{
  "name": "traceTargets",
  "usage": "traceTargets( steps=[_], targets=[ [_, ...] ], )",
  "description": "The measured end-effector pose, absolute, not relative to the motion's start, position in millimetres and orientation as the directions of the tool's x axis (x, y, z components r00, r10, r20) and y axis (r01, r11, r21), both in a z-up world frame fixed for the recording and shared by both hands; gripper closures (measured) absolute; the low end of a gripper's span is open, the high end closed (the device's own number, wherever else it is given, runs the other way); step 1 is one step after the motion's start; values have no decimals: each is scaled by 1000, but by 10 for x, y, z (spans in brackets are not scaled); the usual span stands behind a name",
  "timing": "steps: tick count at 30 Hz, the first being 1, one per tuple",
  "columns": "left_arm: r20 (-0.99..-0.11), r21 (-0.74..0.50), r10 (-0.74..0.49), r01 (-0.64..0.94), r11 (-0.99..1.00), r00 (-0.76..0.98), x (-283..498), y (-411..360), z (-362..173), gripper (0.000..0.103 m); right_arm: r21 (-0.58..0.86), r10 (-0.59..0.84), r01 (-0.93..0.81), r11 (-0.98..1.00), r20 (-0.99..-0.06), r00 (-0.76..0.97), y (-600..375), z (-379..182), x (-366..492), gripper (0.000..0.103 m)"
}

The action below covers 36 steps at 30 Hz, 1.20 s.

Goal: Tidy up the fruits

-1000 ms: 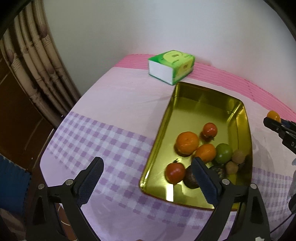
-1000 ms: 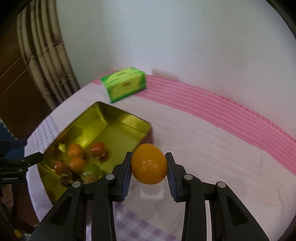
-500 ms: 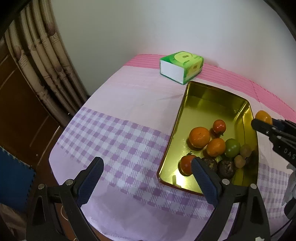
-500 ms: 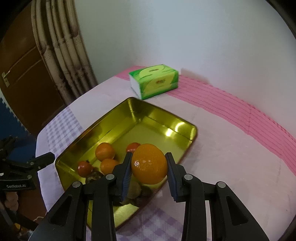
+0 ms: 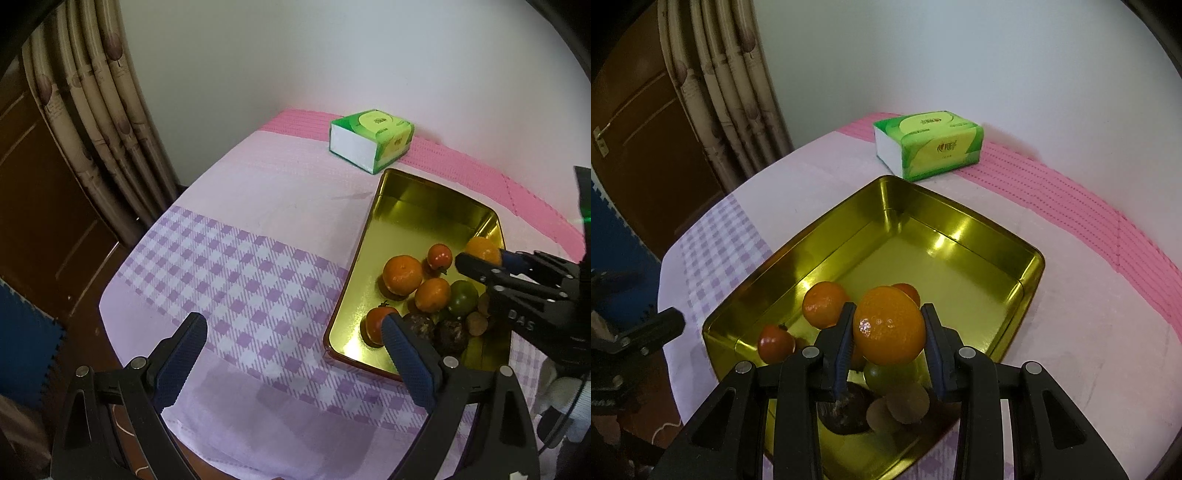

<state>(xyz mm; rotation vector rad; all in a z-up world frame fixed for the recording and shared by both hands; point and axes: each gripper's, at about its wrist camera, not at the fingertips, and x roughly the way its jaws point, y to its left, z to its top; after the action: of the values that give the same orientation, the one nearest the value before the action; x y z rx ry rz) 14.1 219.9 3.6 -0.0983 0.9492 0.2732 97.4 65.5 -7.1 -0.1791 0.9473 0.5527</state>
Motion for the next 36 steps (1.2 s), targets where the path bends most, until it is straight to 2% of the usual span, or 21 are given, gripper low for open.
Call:
traceTargets(
  steps=[25,27,31,36],
  targets=[
    [-802,44,185,-252,967,568,94,2093,70,9,65,303,-482,874,-847,436,752,-315,1067,65],
    [-802,46,186,-251,967,568,92,2084,69,9,61,297,-473,879,-847,442,743,-302,1060,61],
    [-801,47,187,-252,967,569,93,2077,68,9,72,309,-463,883,-833,459,688,-222,1029,31],
    [-800,47,186,-250,967,571,89,2072,70,9,65,312,-460,886,-817,485,663,-72,958,25]
  ],
)
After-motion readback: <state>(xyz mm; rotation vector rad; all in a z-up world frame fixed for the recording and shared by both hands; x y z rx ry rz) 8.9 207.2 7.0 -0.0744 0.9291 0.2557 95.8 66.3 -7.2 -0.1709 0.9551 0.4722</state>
